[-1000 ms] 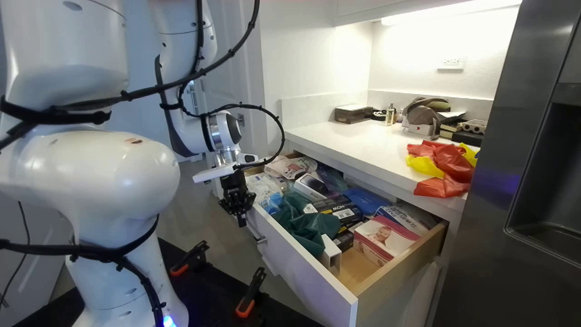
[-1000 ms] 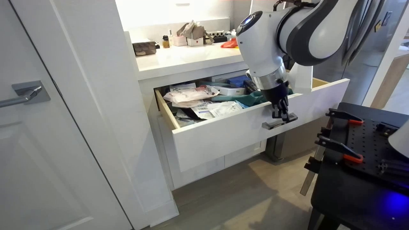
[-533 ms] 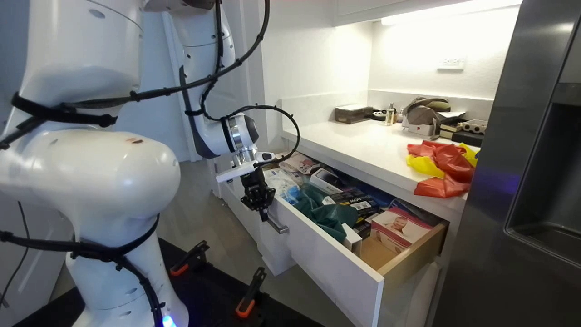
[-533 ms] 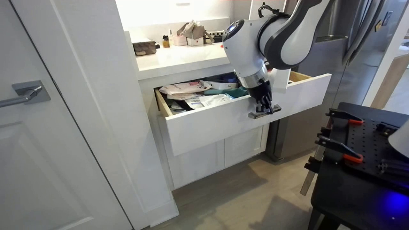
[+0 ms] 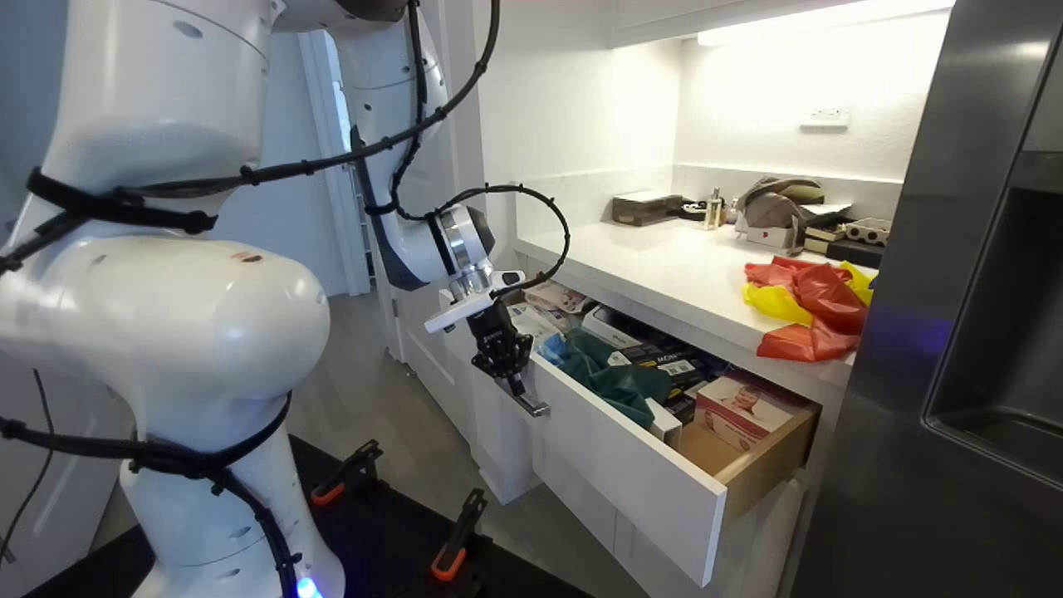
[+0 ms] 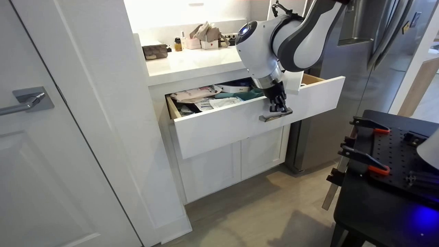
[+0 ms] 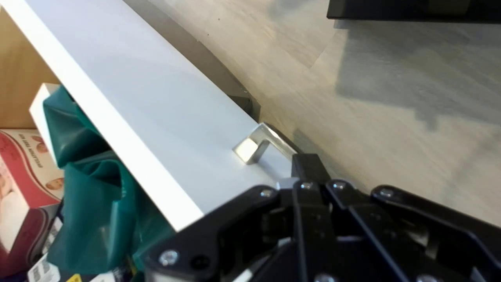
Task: Press the plastic bag to fit into the drawer then close the drawer
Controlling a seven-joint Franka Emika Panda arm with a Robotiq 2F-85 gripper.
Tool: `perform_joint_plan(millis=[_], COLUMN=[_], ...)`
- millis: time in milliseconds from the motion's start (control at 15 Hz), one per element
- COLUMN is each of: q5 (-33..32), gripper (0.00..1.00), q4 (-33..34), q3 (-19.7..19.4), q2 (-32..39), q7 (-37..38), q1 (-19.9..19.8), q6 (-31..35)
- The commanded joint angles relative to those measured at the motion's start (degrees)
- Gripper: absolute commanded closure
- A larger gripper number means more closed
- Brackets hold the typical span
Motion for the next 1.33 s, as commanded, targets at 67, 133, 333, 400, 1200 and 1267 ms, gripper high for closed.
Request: perform_joint_plan(millis=[67,133,333,400,1200,1267], q5=[-5.0,-6.0,-8.9,-10.0,-30.4,-32.0], gripper=[1.0,1.0,1.0,1.0,1.0,1.0], q4=[0.6,0.6,-0.1,-0.3,-4.1,-4.2], q3=[-0.9,-0.9,-1.0,-1.1,-0.6,-0.5], q2=[-1.1,-1.1,-1.4,-1.6,-3.0,-3.1], q7=[5.5,6.8,12.2,14.4,46.2,48.3], q1=[0.0,-0.2,-1.0,-1.2,-5.7,-6.3], q6=[-3.0,-2.9,-1.3,-1.0,7.3,7.6])
